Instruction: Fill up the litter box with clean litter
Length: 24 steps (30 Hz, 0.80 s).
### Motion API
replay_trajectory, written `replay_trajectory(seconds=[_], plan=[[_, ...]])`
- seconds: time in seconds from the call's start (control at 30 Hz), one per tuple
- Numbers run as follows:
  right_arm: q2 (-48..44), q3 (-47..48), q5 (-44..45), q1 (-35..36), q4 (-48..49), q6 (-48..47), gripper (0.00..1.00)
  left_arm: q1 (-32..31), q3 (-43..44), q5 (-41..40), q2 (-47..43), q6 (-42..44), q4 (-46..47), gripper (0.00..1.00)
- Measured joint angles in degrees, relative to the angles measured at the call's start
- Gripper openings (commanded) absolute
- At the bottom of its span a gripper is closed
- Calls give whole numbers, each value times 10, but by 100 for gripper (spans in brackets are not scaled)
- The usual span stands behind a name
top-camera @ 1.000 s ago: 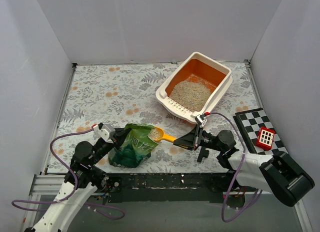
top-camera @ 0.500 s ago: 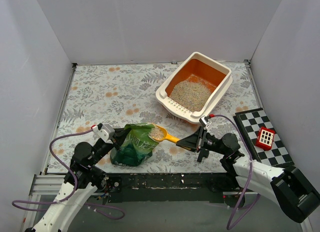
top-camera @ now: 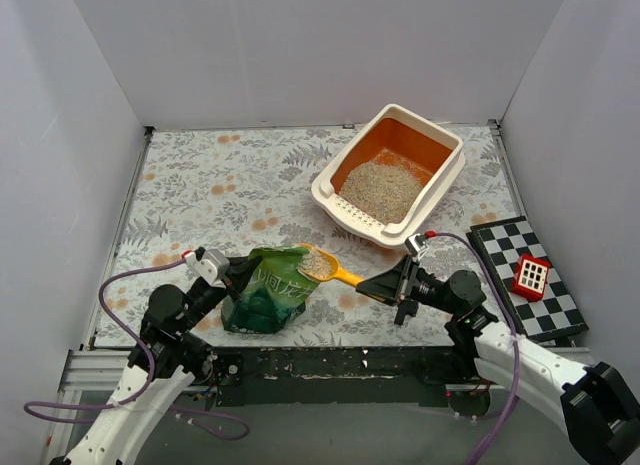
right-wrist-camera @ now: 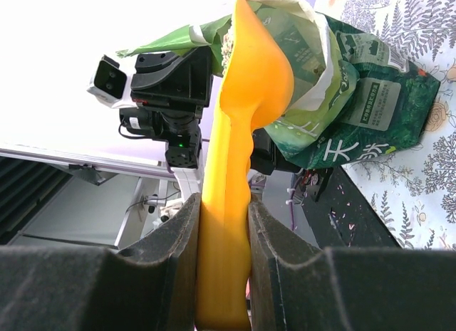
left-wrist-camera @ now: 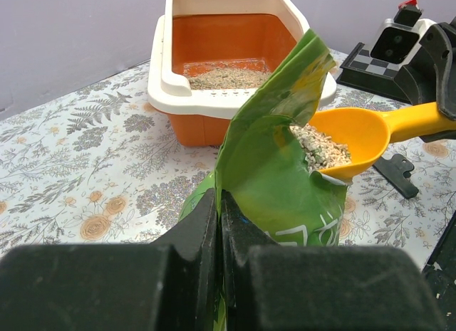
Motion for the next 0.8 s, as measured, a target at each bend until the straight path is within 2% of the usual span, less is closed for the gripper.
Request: replay_trajectory(seconds=[0.8], plan=[[-224, -1, 44, 0, -217, 0, 1, 0, 0, 0, 0, -2, 2, 0]])
